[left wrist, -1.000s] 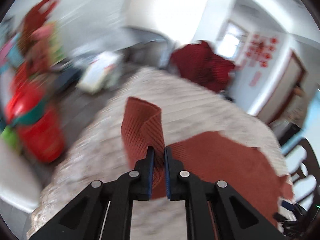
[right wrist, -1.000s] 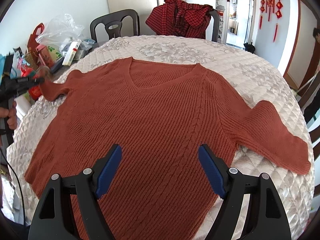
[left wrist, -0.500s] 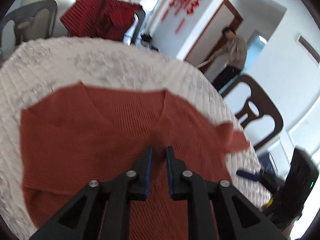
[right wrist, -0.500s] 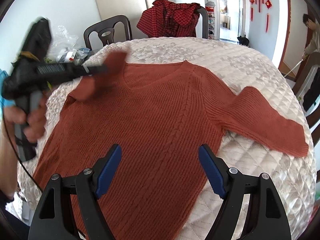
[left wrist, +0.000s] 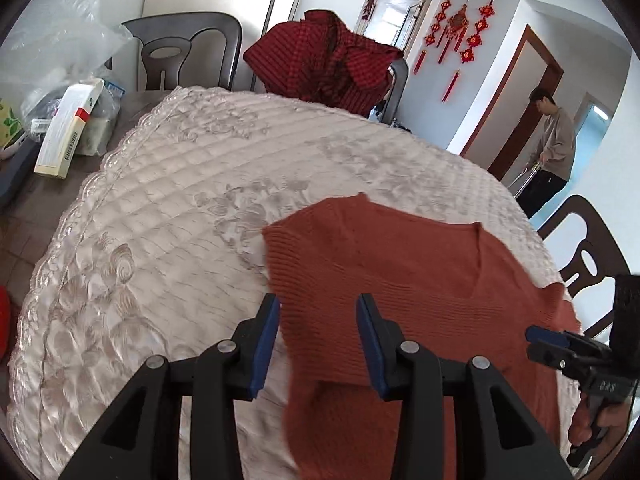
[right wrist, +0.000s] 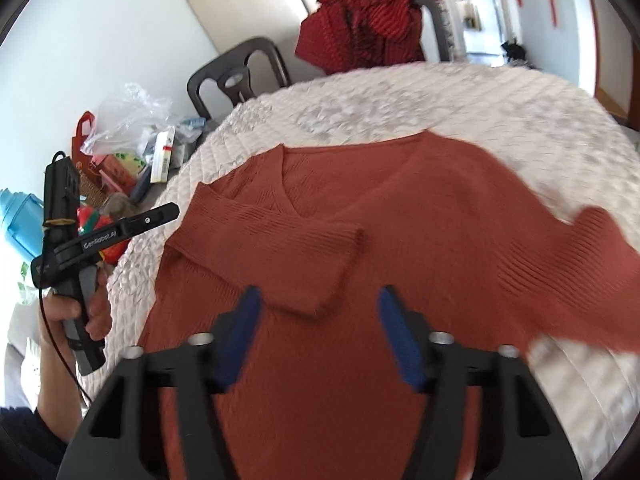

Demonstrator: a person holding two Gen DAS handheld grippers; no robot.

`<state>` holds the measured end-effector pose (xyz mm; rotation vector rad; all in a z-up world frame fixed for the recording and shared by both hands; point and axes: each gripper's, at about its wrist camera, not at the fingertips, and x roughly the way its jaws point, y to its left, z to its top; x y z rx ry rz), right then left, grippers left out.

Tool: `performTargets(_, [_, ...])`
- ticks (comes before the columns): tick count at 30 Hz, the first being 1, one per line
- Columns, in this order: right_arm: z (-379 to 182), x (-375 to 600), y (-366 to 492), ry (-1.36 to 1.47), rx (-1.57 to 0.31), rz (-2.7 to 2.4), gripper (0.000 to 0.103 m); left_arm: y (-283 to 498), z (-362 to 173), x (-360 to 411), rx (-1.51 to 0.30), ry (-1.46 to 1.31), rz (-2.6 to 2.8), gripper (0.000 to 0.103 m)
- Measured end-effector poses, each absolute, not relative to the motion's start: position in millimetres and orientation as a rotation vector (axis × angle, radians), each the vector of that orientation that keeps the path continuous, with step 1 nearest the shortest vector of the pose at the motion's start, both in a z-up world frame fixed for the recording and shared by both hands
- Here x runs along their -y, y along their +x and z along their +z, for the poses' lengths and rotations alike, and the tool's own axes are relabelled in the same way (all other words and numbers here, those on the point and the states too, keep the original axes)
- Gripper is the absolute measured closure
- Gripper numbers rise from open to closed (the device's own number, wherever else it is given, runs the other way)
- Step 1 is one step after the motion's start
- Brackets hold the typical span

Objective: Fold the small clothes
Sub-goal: 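Fold the held sleeve across the sweater body and release it, then grasp the other sleeve cuff with the right tool and lift it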

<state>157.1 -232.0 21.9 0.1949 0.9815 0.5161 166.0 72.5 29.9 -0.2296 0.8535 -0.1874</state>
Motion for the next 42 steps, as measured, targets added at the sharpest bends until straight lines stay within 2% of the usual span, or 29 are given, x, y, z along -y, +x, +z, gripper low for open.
performTargets(5, [3.3, 221.2, 185.7, 0.226, -1.05, 0.489, 0.05, 185.3, 9.2, -75.2, -0.916, -0.212, -0.145, 0.061])
performTargets(6, [2.1, 218.7, 188.0, 0.219, -1.045, 0.484, 0.055, 188.7, 6.3, -75.0, -0.918, -0.218, -0.157, 0.063])
performTargets(8, [2.3, 214.7, 191.4, 0.19, -1.04, 0.472, 0.084, 191.1, 5.5, -72.9, -0.913, -0.217, -0.188, 0.088])
performTargets(9, [1.8, 213.4, 194.2, 0.2, -1.046, 0.489, 0.099, 190.5, 6.8, -72.0, -0.905, -0.215, -0.195, 0.089])
performTargets(15, [25.0, 214.2, 211.0, 0.231, -0.945, 0.515, 0.099, 188.0, 13.2, -90.2, -0.834, -0.303, -0.21, 0.091])
performTargets(19, [0.6, 217.2, 234.7, 0.245, -1.047, 0.472, 0.097, 195.3, 5.2, -91.7, -0.878, -0.315, -0.205, 0.09])
performTargets(26, [19.9, 221.9, 197.8, 0.229, -0.951, 0.507, 0.096, 155.9, 36.6, -82.6, -0.775, -0.279, -0.256, 0.09])
performTargets(31, [-2.1, 217.0, 189.3, 0.182, -1.015, 0.517, 0.096, 156.6, 0.9, -61.3, -0.917, -0.221, -0.286, 0.091])
performTargets(34, [11.2, 226.0, 171.5, 0.151, -0.972, 0.487, 0.096, 146.1, 10.9, -60.7, -0.903, -0.217, -0.261, 0.09])
performTargets(36, [17.4, 234.0, 158.7, 0.132, -0.951, 0.473, 0.092, 133.3, 21.0, -52.4, -0.873, -0.164, -0.232, 0.085])
performTargets(38, [22.3, 243.6, 145.1, 0.134, -0.932, 0.463, 0.082, 118.7, 27.2, -41.8, -0.857, -0.132, -0.234, 0.069])
performTargets(39, [25.1, 249.6, 135.7, 0.136, -0.918, 0.457, 0.076, 112.2, 29.2, -37.3, -0.851, -0.129, -0.246, 0.066])
performTargets(42, [27.9, 259.1, 118.2, 0.146, -0.903, 0.437, 0.069, 93.6, 34.3, -21.3, -0.845, -0.121, -0.276, 0.064])
